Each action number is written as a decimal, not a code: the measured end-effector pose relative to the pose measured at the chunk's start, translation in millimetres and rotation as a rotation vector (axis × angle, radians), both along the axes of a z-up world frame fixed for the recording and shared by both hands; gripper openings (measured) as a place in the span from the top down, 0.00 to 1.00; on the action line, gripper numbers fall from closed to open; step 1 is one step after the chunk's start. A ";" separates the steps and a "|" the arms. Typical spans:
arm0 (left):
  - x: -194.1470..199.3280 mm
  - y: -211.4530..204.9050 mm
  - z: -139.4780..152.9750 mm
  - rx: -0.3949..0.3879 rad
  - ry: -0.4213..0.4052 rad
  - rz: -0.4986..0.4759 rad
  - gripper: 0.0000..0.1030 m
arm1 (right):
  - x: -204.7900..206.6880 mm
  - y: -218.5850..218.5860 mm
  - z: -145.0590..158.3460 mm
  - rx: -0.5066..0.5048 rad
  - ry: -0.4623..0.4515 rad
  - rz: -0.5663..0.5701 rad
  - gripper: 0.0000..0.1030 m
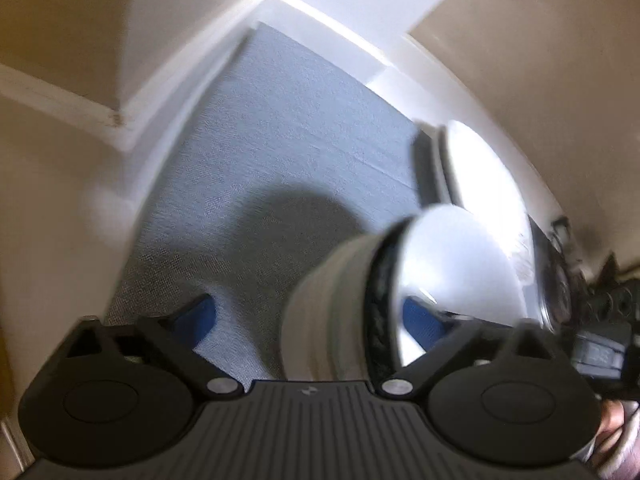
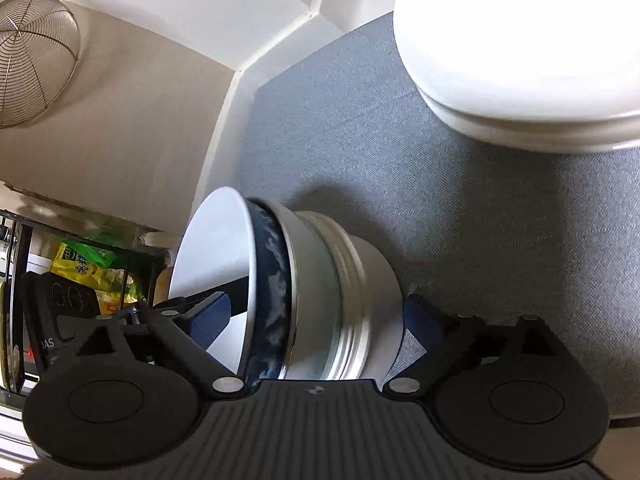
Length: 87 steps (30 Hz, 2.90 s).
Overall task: Organize plates and bowls
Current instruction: 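Lower the bowl stack with both grippers onto the white square plates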
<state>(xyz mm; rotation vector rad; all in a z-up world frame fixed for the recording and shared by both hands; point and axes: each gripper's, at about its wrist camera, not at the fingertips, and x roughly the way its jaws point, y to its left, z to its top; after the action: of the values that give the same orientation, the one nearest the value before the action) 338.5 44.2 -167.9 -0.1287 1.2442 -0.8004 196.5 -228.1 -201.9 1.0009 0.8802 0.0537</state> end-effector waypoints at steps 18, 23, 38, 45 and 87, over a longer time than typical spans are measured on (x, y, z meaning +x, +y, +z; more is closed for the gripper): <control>-13.2 -23.5 1.4 0.007 0.029 -0.031 0.19 | -11.5 -9.7 21.5 -0.167 0.017 -0.017 0.59; 2.1 -20.6 -7.2 -0.011 0.134 -0.051 0.15 | -9.2 -7.3 19.7 -0.151 0.028 -0.034 0.56; -0.4 -30.9 -14.6 -0.019 0.220 -0.097 0.06 | -18.1 -19.9 -3.2 0.072 0.187 -0.061 0.35; -7.9 -39.8 -8.7 -0.015 0.157 -0.085 0.06 | -24.6 -13.0 -1.2 0.059 0.149 -0.079 0.45; 7.1 -64.8 -0.5 -0.099 0.117 -0.102 0.04 | -35.5 -40.2 1.5 0.045 0.019 -0.129 0.57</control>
<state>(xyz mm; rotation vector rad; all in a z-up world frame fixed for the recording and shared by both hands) 345.6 -20.6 -168.3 -0.1956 1.3302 -0.9541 161.0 -268.2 -200.4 1.0993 0.8331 -0.0453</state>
